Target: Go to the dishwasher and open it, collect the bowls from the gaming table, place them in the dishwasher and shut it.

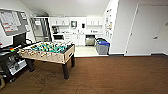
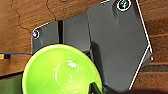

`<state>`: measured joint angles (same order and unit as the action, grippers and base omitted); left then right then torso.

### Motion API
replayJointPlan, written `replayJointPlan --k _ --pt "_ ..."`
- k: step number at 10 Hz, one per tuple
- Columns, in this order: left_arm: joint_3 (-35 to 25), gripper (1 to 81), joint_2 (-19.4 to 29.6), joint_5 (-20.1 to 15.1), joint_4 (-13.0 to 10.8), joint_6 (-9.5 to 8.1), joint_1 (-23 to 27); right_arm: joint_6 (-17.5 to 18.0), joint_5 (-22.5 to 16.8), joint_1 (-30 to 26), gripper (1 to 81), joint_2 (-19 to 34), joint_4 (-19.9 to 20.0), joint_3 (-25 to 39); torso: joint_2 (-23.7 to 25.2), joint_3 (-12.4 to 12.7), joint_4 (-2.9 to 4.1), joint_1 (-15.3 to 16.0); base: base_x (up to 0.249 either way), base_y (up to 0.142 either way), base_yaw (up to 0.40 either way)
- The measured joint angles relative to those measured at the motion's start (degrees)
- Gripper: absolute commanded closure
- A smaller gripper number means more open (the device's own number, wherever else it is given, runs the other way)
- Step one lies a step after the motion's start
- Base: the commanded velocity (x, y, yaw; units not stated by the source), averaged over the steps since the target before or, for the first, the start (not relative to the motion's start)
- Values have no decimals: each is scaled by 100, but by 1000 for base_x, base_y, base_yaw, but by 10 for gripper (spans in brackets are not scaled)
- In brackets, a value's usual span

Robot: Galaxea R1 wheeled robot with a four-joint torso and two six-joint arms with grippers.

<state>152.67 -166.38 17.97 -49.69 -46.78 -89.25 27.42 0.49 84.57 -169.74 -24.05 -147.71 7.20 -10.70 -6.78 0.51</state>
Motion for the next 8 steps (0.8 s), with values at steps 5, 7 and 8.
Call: replayJointPlan --k 5,7,8 --pt "-2 811 -13 2 -2 0 -2 0 -5 18 811 -5 0 2 0 0 0 0 84 -76 0" --pt "-2 811 -13 2 0 0 5 0 -7 5 811 15 0 0 0 -2 0 2 83 0 0" --pt "-6 811 -9 2 -2 2 -5 0 -5 7 811 15 0 0 0 0 0 0 83 0 0"
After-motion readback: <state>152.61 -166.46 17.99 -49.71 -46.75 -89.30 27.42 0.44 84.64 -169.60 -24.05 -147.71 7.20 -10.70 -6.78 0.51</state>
